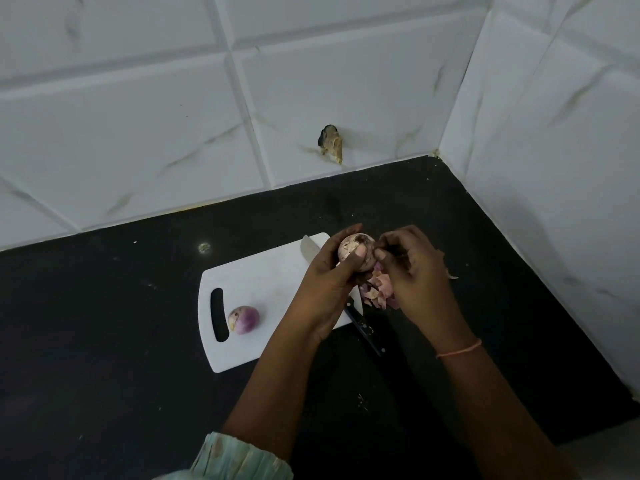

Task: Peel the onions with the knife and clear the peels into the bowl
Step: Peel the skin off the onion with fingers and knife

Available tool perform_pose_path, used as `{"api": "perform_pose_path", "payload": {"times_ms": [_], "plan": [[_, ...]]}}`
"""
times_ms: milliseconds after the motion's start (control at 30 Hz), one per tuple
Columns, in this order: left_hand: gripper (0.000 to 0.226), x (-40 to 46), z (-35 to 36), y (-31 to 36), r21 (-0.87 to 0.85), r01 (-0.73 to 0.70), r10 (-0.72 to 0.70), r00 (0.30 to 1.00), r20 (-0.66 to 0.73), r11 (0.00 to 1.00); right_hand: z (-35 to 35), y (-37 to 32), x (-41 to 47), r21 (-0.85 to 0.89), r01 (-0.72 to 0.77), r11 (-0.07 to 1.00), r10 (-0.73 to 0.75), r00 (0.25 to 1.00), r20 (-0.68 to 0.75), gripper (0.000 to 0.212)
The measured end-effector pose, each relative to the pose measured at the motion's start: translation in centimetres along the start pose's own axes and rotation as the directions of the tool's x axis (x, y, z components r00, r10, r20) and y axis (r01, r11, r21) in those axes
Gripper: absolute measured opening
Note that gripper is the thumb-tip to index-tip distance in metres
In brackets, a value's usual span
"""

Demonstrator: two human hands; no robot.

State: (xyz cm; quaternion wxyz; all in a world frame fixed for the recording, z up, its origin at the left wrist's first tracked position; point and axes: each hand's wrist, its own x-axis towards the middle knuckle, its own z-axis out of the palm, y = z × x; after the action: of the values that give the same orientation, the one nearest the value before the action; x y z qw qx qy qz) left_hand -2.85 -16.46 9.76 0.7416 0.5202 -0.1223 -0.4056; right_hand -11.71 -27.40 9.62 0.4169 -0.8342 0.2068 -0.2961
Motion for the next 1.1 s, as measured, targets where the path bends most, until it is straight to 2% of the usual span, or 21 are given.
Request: {"api": "perform_pose_path", "payload": {"times_ms": [167, 267, 333, 467, 600, 700, 900, 1100], "plan": [[0.04, -0.6, 0.4, 1.1, -0.073, -0.006, 0.007, 1.0, 0.008, 0.997, 0.7, -0.2, 0.2, -0.041, 0.058, 0.998, -0.058, 0.998, -0.017, 0.011], [0.045, -0.5, 0.8, 1.4, -0.2, 0.016, -0.025, 0.999, -0.042, 0.98, 0.7, -0.5, 0.2, 0.151, -0.078, 0.985, 0.091, 0.993, -0.078, 0.016], [0.039, -0.3, 0.7, 1.4, -0.209, 0.01, -0.021, 0.999, -0.049, 0.978, 0.5, -0.8, 0.3, 0.298, -0.167, 0.94, 0.199, 0.977, -0.079, 0.02], [0.047, -0.3, 0.4, 1.4, -0.099, -0.073, 0.069, 0.997, -0.04, 0.992, -0.3, -0.7, 0.3, 0.406, -0.134, 0.904, 0.144, 0.989, 0.006, 0.02], [0.047, -0.5, 0.1, 1.7, 0.182, -0.234, 0.245, 0.969, -0.039, 0.955, -0.6, -0.9, 0.4, 0.389, -0.137, 0.911, 0.167, 0.985, -0.044, 0.02], [0.048, -0.5, 0.5, 2.0, 0.278, -0.28, 0.305, 0.951, -0.05, 0.919, -0.6, -0.8, 0.2, 0.354, -0.101, 0.93, 0.147, 0.984, -0.104, 0.016], [0.048, -0.7, 0.3, 2.0, 0.266, -0.315, 0.339, 0.939, -0.052, 0.911, -0.2, -1.0, 0.2, 0.278, -0.034, 0.96, 0.079, 0.985, -0.155, 0.012], [0.047, -1.1, 0.2, 2.0, 0.214, -0.297, 0.314, 0.948, -0.051, 0.93, -0.2, -1.2, 0.7, 0.073, -0.006, 0.997, 0.008, 1.0, -0.026, 0.014]]}}
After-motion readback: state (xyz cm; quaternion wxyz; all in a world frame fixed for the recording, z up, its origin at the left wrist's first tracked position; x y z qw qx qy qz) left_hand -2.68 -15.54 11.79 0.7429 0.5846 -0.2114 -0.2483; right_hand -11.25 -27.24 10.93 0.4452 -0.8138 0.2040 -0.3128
